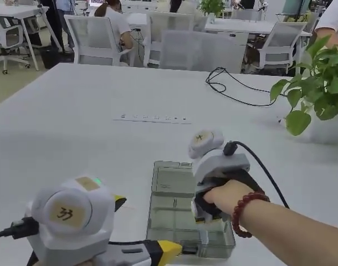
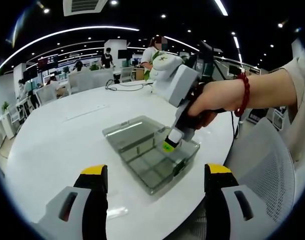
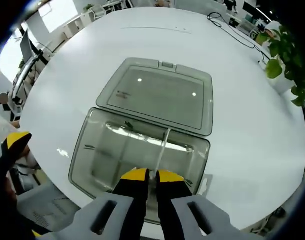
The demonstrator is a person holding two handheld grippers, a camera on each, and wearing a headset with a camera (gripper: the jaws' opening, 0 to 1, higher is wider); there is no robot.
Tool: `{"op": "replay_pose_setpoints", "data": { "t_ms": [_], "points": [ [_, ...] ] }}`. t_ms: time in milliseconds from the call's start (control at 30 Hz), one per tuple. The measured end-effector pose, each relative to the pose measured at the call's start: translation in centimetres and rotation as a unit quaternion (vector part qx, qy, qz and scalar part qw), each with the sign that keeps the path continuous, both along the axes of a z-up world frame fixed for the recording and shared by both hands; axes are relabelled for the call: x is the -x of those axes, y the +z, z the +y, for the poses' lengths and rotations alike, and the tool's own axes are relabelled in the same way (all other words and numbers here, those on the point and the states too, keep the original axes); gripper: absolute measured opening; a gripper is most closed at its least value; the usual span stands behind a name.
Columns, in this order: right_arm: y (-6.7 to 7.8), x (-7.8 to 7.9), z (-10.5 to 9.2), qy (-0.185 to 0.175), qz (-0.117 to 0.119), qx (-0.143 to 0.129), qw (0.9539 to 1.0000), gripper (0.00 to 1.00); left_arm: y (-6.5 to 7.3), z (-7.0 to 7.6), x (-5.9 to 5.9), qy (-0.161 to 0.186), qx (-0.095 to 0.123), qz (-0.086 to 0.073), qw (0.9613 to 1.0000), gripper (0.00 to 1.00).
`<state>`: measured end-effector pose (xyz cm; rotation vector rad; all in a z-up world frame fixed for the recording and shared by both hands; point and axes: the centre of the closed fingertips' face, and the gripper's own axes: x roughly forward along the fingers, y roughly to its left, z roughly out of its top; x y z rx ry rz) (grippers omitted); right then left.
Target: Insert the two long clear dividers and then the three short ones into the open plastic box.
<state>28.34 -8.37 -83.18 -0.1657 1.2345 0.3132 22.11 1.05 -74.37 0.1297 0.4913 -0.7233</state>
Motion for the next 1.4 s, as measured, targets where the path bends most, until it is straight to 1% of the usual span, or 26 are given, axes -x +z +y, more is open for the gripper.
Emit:
{"op": "replay_pose_setpoints", "data": {
  "t_ms": [133,233,333,433,533,600,633,700,733,767,800,867,933,1000,1133,1200,1233,1267,1367,1400],
  "points": [
    [-0.4,-0.1,-0.1,-0.003,-0.001,-0.002,1.0,0.07,0.0,0.2,0.0,0.003,0.0,0.001,1.0,0.8],
    [-0.4,-0.1,-0.1,-0.003,-0.001,-0.004,1.0,0.07,-0.1,0.5,0.0,0.005,-0.002,0.001,1.0,0.8],
    [-0.4,0.0,-0.2,-0.007,0.0,-0.011,0.9999,0.07,-0.1,0.6,0.0,0.007,-0.001,0.002,1.0,0.8],
    [-0.4,0.0,0.0,0.004,-0.002,-0.031,0.9995,0.08,0.0,0.8,-0.1,0.01,0.0,0.001,1.0,0.8],
    [-0.3,0.0,0.0,0.003,-0.004,-0.052,0.9986,0.1,0.1,0.9,-0.1,0.011,-0.001,0.0,0.9999,0.8],
    [-0.2,-0.1,0.3,0.009,-0.011,-0.072,0.9973,0.11,0.1,1.0,-0.1,0.012,-0.001,-0.001,0.9999,0.8],
    [-0.3,0.0,0.1,0.01,-0.011,-0.07,0.9974,0.12,0.2,1.0,-0.1,0.012,-0.001,-0.001,0.9999,0.8],
    [-0.1,0.0,0.4,0.017,-0.019,-0.087,0.9959,0.13,0.1,1.1,-0.1,0.014,0.0,0.0,0.9999,0.8],
    [-0.1,0.0,0.4,0.017,-0.021,-0.09,0.9955,0.15,0.1,1.1,-0.1,0.015,0.001,0.001,0.9999,0.8],
    [0.0,0.0,0.6,0.024,-0.024,-0.096,0.9948,0.17,0.1,1.1,-0.1,0.016,0.001,0.002,0.9999,0.8],
    [0.1,-0.1,0.8,0.034,-0.033,-0.103,0.9936,0.19,0.1,1.1,0.0,0.017,0.001,0.002,0.9999,0.8],
    [0.3,0.0,0.8,0.031,-0.037,-0.104,0.9934,0.21,0.2,1.2,0.1,0.019,0.003,0.002,0.9998,0.8],
    [0.7,0.0,1.0,0.038,-0.046,-0.112,0.9919,0.23,0.2,1.2,0.2,0.02,0.003,0.002,0.9998,0.8],
    [1.1,-0.1,1.2,0.053,-0.061,-0.12,0.9895,0.27,0.3,1.3,0.2,0.021,0.002,0.001,0.9998,0.8],
    [2.1,0.2,1.5,0.073,-0.078,-0.138,0.9846,0.31,0.5,1.6,0.3,0.024,0.0,-0.001,0.9997,0.8],
    [2.5,0.4,1.5,0.079,-0.082,-0.144,0.9829,0.33,0.6,1.8,0.3,0.026,-0.001,-0.002,0.9997,0.8],
    [2.8,0.5,1.6,0.087,-0.09,-0.149,0.9809,0.34,0.7,1.9,0.3,0.027,0.0,-0.003,0.9996,0.81],
    [3.0,0.5,1.6,0.09,-0.094,-0.151,0.9798,0.35,0.8,1.9,0.4,0.029,0.001,-0.003,0.9996,0.81],
    [3.6,0.6,1.4,0.111,-0.113,-0.152,0.9755,0.4,0.8,2.2,0.4,0.031,-0.001,-0.003,0.9995,0.81],
    [4.0,0.7,1.5,0.12,-0.121,-0.158,0.9725,0.41,0.8,2.2,0.5,0.032,-0.001,-0.003,0.9995,0.81]
  ]
}}
